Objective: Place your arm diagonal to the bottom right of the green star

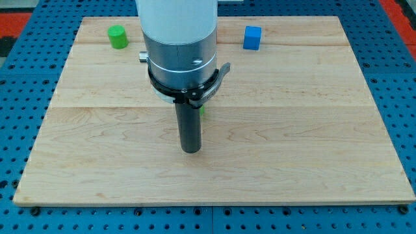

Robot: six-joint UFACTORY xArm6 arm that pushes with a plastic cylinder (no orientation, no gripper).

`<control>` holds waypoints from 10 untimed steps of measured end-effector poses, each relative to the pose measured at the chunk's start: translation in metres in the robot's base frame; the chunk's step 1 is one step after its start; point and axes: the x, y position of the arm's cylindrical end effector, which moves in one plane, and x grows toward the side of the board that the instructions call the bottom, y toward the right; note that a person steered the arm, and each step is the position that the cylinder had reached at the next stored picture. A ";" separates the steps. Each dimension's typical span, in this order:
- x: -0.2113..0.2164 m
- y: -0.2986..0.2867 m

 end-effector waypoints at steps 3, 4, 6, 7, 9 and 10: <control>0.065 0.000; 0.087 0.000; 0.087 0.000; 0.081 0.004; 0.036 0.012; 0.021 0.012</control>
